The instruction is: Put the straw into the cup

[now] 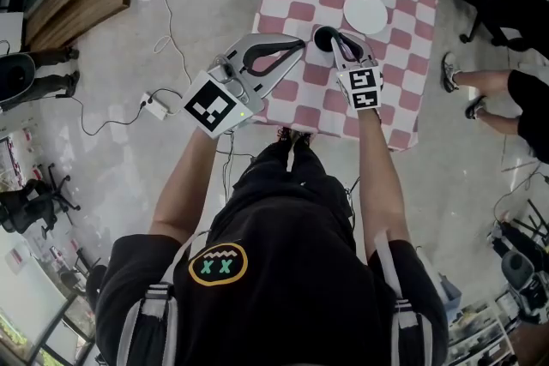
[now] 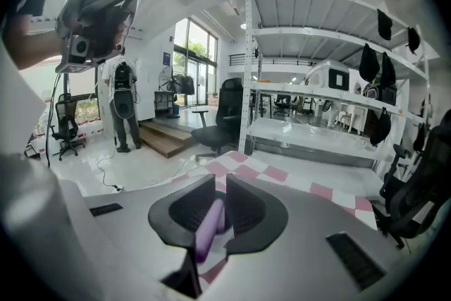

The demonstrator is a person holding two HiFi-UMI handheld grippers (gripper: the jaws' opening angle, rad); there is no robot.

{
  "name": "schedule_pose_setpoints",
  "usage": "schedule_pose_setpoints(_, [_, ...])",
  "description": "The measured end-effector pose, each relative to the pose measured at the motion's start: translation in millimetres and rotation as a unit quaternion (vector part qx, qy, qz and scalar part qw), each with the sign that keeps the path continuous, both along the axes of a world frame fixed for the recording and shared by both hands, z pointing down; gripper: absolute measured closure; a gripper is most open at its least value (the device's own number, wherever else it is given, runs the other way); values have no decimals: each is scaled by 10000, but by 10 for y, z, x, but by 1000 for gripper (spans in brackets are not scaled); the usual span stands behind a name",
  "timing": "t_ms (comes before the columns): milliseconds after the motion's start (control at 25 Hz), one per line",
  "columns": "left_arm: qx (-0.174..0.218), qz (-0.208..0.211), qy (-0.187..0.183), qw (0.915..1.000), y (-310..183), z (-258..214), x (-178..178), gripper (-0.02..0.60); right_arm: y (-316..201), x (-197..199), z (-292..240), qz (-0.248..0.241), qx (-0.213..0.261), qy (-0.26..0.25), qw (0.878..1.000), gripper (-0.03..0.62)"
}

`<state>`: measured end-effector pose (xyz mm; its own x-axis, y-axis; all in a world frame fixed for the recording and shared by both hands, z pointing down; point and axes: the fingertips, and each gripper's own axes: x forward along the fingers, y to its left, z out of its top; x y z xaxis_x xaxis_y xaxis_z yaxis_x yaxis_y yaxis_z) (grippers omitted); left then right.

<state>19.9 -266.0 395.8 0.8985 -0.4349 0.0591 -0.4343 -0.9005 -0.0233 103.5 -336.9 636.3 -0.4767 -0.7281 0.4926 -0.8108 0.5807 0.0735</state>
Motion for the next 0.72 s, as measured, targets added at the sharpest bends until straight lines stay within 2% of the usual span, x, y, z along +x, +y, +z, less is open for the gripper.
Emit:
schedule_pose_setpoints(360, [25, -11, -41, 10000, 53, -25, 39, 563, 34, -26, -264, -116, 245, -178, 9995, 464])
schedule_pose_setpoints(720, [136, 30, -25, 9999, 130, -92, 166, 563, 107, 13, -884, -236, 864, -253, 9957, 442])
